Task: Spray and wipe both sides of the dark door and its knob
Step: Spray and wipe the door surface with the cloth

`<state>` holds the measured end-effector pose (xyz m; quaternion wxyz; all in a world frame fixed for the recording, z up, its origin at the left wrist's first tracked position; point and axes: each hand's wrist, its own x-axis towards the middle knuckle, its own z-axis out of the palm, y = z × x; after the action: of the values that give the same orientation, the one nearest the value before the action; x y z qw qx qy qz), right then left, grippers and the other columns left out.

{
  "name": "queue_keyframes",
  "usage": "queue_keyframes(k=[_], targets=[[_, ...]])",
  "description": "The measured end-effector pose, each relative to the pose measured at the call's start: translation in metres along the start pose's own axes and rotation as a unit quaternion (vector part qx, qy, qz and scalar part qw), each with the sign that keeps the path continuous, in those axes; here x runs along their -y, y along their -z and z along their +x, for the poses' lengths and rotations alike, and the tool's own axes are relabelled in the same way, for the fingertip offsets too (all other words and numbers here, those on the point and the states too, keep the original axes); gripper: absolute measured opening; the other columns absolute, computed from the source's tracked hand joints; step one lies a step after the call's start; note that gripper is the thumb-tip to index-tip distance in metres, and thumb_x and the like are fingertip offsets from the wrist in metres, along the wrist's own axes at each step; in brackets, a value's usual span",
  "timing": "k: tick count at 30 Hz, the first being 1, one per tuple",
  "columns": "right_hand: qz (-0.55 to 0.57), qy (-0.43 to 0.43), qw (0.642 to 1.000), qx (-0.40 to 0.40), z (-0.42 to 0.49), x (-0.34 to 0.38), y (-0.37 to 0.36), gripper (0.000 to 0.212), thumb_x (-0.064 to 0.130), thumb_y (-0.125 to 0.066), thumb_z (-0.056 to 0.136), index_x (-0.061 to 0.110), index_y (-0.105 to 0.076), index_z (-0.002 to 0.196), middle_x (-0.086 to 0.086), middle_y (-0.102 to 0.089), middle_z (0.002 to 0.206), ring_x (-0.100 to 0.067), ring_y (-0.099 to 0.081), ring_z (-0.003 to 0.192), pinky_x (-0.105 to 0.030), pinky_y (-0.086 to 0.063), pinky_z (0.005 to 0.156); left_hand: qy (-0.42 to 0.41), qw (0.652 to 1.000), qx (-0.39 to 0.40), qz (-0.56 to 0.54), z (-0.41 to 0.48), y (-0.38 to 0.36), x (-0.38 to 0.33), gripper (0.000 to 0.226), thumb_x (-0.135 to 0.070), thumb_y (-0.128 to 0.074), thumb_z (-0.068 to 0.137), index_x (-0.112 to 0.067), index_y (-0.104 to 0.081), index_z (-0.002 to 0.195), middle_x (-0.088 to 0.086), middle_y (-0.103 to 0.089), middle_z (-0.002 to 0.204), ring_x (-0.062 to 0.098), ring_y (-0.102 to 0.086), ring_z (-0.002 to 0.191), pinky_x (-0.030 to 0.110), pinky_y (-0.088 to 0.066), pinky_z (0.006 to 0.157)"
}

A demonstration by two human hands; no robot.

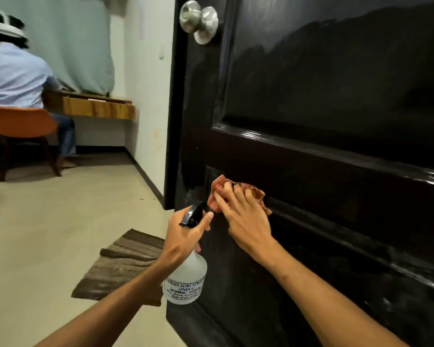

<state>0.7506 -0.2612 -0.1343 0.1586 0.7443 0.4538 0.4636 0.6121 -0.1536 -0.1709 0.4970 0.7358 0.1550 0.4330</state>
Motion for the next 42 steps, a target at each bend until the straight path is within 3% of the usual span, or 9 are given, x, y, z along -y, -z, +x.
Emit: queue_keyframes(k=[4, 8, 11, 17, 20, 24, 31, 37, 42], targets=[[0.006, 0.039, 0.999, -0.012, 0.034, 0.021, -0.011, 0.065, 0.026, -0.047, 0.087, 0.016, -0.046, 0.151, -0.018, -0.036, 0.158, -0.036, -0.034, 0.141, -0.046, -0.029, 0.114, 0.008, 0.999, -0.030, 0.021, 0.023, 0.021, 0.029, 0.022, -0.022, -0.070, 0.100, -0.006, -0.067, 0.085, 0.011, -0.072, 0.074, 0.020, -0.060, 0.040, 0.040, -0.055, 0.043], [0.001, 0.000, 0.999, -0.050, 0.078, 0.019, -0.014, 0.070, 0.023, -0.044, 0.092, 0.011, -0.027, 0.159, -0.022, -0.023, 0.160, -0.040, -0.024, 0.146, -0.047, -0.027, 0.116, 0.007, 0.999, -0.037, 0.033, 0.039, 0.032, 0.044, 0.022, -0.023, -0.069, 0.101, -0.007, -0.067, 0.085, 0.011, -0.071, 0.075, 0.020, -0.065, 0.048, 0.032, -0.056, 0.045], [-0.050, 0.109, 0.993, 0.019, 0.101, 0.064, -0.039, 0.076, 0.035, -0.053, 0.093, 0.007, -0.026, 0.159, -0.022, -0.015, 0.164, -0.041, -0.017, 0.149, -0.050, -0.021, 0.119, 0.000, 0.997, -0.060, 0.056, 0.052, 0.045, 0.064, 0.023, -0.025, -0.069, 0.100, -0.007, -0.069, 0.087, 0.006, -0.072, 0.075, 0.019, -0.069, 0.061, 0.021, -0.056, 0.053], [-0.078, 0.034, 0.996, -0.033, 0.176, 0.063, -0.027, 0.072, 0.038, -0.056, 0.086, 0.010, -0.041, 0.150, -0.022, -0.022, 0.160, -0.041, -0.020, 0.148, -0.051, -0.021, 0.118, -0.008, 0.995, -0.075, 0.070, 0.065, 0.066, 0.092, 0.025, -0.030, -0.071, 0.100, -0.014, -0.071, 0.081, 0.002, -0.073, 0.075, 0.010, -0.065, 0.053, 0.038, -0.056, 0.055], [-0.096, 0.118, 0.988, -0.022, 0.158, 0.100, -0.057, 0.070, 0.040, -0.053, 0.094, 0.008, -0.037, 0.154, -0.024, -0.021, 0.160, -0.044, -0.018, 0.148, -0.054, -0.020, 0.119, -0.024, 0.992, -0.089, 0.083, 0.063, 0.073, 0.097, 0.029, -0.039, -0.070, 0.099, -0.016, -0.071, 0.081, 0.001, -0.073, 0.074, 0.013, -0.065, 0.054, 0.035, -0.057, 0.054], [-0.047, 0.242, 0.964, 0.096, 0.064, 0.165, -0.110, 0.064, 0.032, -0.044, 0.104, 0.005, -0.028, 0.160, -0.019, -0.014, 0.166, -0.040, -0.012, 0.153, -0.051, -0.010, 0.125, -0.003, 0.994, -0.080, 0.071, 0.044, 0.071, 0.111, 0.026, -0.038, -0.068, 0.098, -0.013, -0.069, 0.089, 0.003, -0.072, 0.077, 0.017, -0.071, 0.060, 0.031, -0.060, 0.052], [-0.046, 0.044, 0.998, -0.023, 0.119, 0.130, -0.092, 0.073, 0.029, -0.054, 0.089, 0.009, -0.034, 0.156, -0.021, -0.022, 0.161, -0.039, -0.016, 0.149, -0.048, -0.022, 0.119, 0.041, 0.996, -0.059, 0.055, 0.016, 0.064, 0.150, 0.024, -0.024, -0.069, 0.101, -0.002, -0.069, 0.092, 0.018, -0.072, 0.077, 0.013, -0.061, 0.046, 0.025, -0.050, 0.042], [-0.035, 0.248, 0.962, 0.110, 0.020, 0.194, -0.145, 0.068, 0.029, -0.048, 0.101, 0.003, -0.026, 0.159, -0.022, -0.010, 0.167, -0.040, -0.008, 0.155, -0.049, -0.010, 0.125, 0.086, 0.991, -0.063, 0.080, -0.010, 0.051, 0.190, 0.026, -0.030, -0.070, 0.099, -0.005, -0.071, 0.093, 0.006, -0.074, 0.079, 0.013, -0.065, 0.049, 0.026, -0.055, 0.047], [-0.020, 0.121, 0.991, 0.045, 0.062, 0.196, -0.151, 0.069, 0.026, -0.052, 0.094, 0.006, -0.031, 0.157, -0.020, -0.022, 0.164, -0.038, -0.018, 0.150, -0.050, -0.011, 0.119, 0.096, 0.991, -0.047, 0.083, -0.012, 0.057, 0.213, 0.016, -0.030, -0.071, 0.099, -0.014, -0.071, 0.095, -0.002, -0.073, 0.083, 0.000, -0.069, 0.068, 0.014, -0.053, 0.063]])
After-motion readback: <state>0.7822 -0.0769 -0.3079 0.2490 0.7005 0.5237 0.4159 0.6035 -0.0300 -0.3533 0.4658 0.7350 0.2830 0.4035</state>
